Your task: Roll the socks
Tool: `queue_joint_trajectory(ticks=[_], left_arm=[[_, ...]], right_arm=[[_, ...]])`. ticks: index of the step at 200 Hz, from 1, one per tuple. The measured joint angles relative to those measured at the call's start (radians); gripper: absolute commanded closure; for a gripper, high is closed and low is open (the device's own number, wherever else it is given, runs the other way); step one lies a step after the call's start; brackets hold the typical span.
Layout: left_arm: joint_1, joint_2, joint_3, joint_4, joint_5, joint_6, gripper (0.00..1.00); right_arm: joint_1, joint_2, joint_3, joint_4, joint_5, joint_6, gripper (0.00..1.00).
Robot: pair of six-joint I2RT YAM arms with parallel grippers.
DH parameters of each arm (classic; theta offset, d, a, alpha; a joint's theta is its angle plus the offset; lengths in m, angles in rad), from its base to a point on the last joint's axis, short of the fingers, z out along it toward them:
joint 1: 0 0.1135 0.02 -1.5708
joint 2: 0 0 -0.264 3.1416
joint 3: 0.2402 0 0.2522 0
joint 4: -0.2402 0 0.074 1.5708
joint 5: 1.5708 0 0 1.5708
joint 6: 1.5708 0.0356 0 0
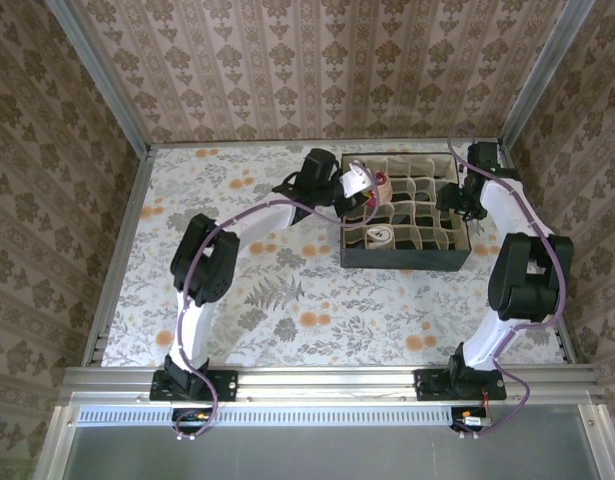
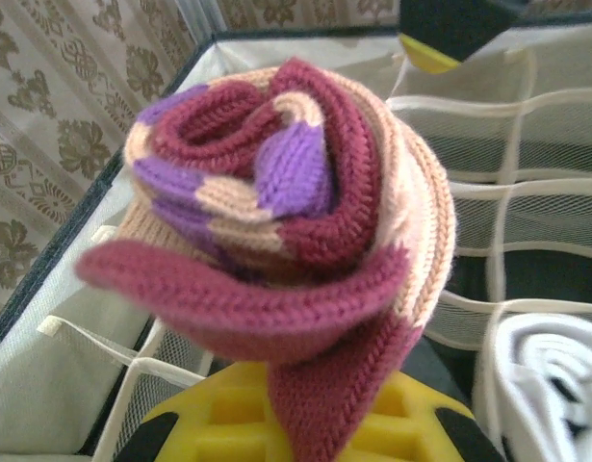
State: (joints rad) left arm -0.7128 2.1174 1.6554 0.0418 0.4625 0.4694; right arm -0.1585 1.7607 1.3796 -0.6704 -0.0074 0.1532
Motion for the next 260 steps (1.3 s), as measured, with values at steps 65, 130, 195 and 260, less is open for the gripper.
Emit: queue_joint_trajectory(ticks=[65, 130, 195, 260], left_arm=[[0.001, 0.177, 0.274, -0.167, -0.073, 0.051, 1.00], [0.002, 0.179, 0.277, -0.223, -0.129, 0.074, 1.00], [0.026, 0.175, 0.261, -0.226, -0.151, 0.069, 1.00], [0.040, 0.156, 0.250, -0.230, -0.180, 0.061, 1.00]], right_arm=[[-0.017, 0.097, 0.034, 0.039, -0.045, -0.021, 0.45], [-0.017, 0.132, 0.035, 0.047, -0.053, -0.027, 0.54], [-0.017, 0.161, 0.035, 0.068, -0.056, -0.028, 0.76], [-0.017, 0.184, 0.048, 0.069, -0.057, -0.047, 0.86]])
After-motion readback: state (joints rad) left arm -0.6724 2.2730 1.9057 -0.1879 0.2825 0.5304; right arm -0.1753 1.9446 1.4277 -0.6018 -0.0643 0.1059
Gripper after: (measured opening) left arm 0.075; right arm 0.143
